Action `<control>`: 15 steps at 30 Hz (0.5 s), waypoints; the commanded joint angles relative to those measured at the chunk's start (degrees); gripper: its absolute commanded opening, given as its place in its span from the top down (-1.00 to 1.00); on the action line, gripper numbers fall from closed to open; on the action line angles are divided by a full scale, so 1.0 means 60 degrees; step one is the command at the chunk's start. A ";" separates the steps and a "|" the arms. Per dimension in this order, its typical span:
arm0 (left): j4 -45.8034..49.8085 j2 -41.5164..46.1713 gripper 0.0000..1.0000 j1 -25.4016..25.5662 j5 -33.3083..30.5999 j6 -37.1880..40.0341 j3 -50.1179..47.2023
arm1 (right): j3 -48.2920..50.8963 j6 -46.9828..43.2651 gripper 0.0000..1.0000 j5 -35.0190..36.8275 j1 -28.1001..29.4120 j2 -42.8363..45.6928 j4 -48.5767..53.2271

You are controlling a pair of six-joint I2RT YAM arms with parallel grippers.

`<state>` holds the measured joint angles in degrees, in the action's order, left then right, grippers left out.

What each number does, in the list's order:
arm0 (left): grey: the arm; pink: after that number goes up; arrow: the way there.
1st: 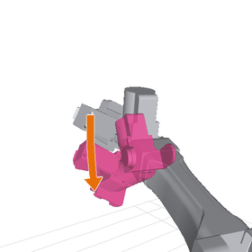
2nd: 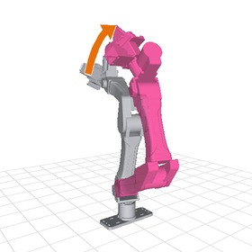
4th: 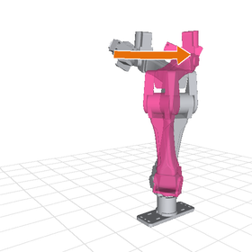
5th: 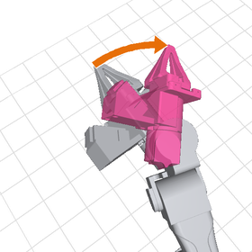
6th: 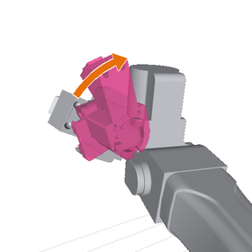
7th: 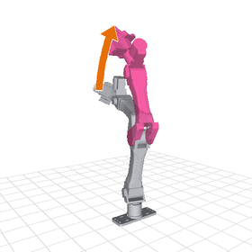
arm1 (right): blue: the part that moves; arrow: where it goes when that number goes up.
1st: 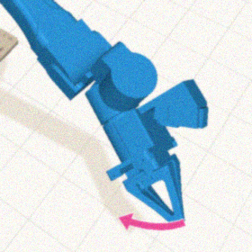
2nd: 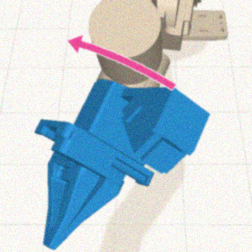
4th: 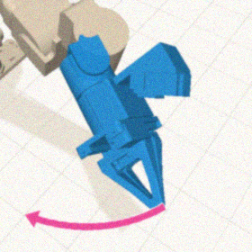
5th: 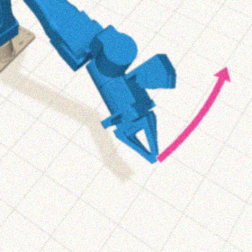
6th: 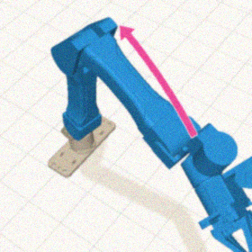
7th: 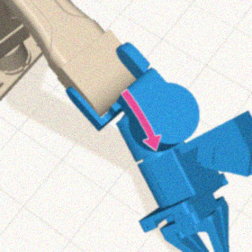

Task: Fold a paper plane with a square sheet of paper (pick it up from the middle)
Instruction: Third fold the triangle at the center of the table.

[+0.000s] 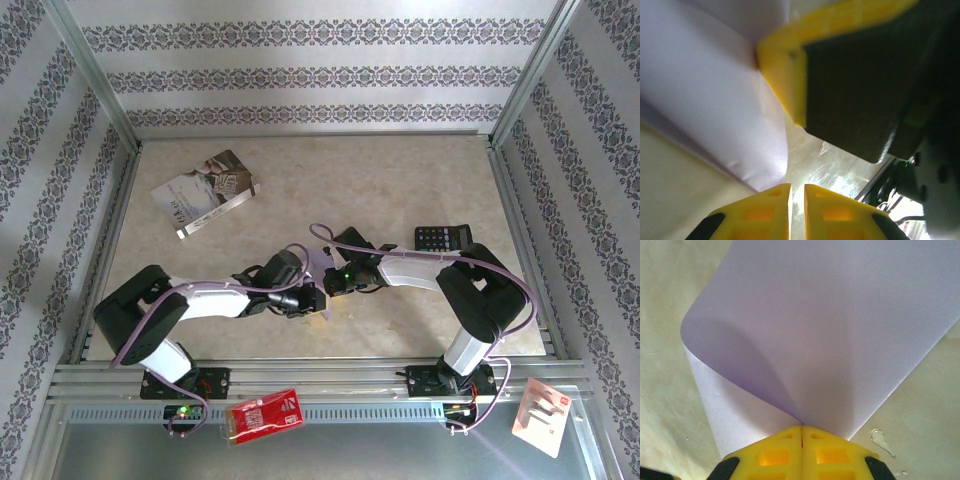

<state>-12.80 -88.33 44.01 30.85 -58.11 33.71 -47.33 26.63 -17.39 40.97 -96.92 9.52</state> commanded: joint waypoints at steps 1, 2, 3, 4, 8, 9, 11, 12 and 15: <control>0.0100 0.0354 0.78 -0.0699 0.0129 -0.0053 -0.0310 | 0.0330 -0.0033 1.00 0.0236 0.0012 -0.0208 0.0709; 0.0247 0.0363 0.80 -0.0882 0.0156 -0.0011 -0.0278 | 0.0330 -0.0026 1.00 0.0236 0.0007 -0.0208 0.0701; 0.0390 0.0337 0.82 -0.1087 0.0223 0.0043 -0.0220 | 0.0337 -0.0022 1.00 0.0232 0.0002 -0.0211 0.0699; 0.0471 0.0293 0.82 -0.1239 0.0282 0.0124 -0.0149 | 0.0334 -0.0026 1.00 0.0231 0.0003 -0.0212 0.0691; 0.0942 -0.0113 0.84 -0.1489 0.0414 0.0521 0.0475 | 0.0341 -0.0026 1.00 0.0239 0.0003 -0.0208 0.0684; 0.1078 -0.0231 0.84 -0.1490 0.0425 0.0612 0.0662 | 0.0330 -0.0018 1.00 0.0227 0.0005 -0.0208 0.0687; 0.0990 -0.0434 0.84 -0.1475 0.0561 0.0592 0.0812 | 0.0330 -0.0020 1.00 0.0237 -0.0002 -0.0212 0.0691; 0.0958 -0.0530 0.84 -0.1465 0.0634 0.0595 0.0886 | 0.0328 -0.0041 1.00 0.0232 0.0001 -0.0208 0.0703; 0.1067 -0.0749 0.84 -0.1348 0.0690 0.0718 0.1158 | 0.0301 -0.0037 1.00 0.0233 -0.0013 -0.0208 0.0708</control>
<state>-8.78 -91.59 35.55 33.39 -55.88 38.72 -47.33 26.63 -17.39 40.97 -96.92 9.52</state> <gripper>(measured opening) 0.080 0.050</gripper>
